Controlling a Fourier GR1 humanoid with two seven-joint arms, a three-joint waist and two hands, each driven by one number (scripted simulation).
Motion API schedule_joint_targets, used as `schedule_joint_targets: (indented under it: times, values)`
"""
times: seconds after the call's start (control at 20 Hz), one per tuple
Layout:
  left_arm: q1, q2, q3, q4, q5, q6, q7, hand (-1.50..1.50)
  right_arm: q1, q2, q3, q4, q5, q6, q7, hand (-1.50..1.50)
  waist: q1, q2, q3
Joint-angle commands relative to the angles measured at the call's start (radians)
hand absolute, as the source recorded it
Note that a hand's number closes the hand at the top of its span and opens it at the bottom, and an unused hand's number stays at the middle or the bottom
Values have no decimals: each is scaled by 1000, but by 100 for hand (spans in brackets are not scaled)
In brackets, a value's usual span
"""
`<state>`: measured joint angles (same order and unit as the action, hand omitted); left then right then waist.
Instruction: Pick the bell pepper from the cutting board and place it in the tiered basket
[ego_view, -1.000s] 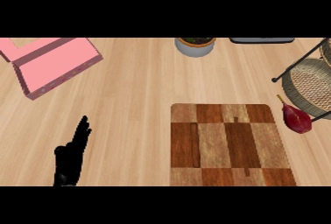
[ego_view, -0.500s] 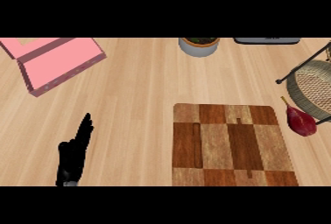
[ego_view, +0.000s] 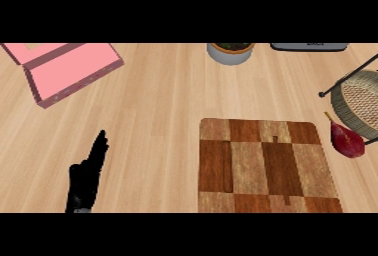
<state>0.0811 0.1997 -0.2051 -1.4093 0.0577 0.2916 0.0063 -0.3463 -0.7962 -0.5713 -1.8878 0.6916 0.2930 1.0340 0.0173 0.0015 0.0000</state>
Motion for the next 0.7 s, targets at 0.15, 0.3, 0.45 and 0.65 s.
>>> schedule_joint_targets:
  times: [0.15, 0.3, 0.45, 0.65]
  values:
    - [-32, -45, -4, 21, -17, 12, 32, 0, -96, 17, 70, 294, 52, -111, -89, 150, -4, 2, 0]
    - [-37, -15, 24, 11, 7, -25, 47, 0, -202, -32, 100, 504, 66, -146, -167, 150, 7, 5, 0]
    - [-11, -29, 24, 51, -24, -17, -38, 0, -206, 21, 139, 578, 86, -211, -219, 150, 1, 3, 0]
    - [-46, -31, 54, 114, -12, -40, -50, 0, -316, -13, 166, 780, 122, -255, -268, 150, 5, 5, 0]
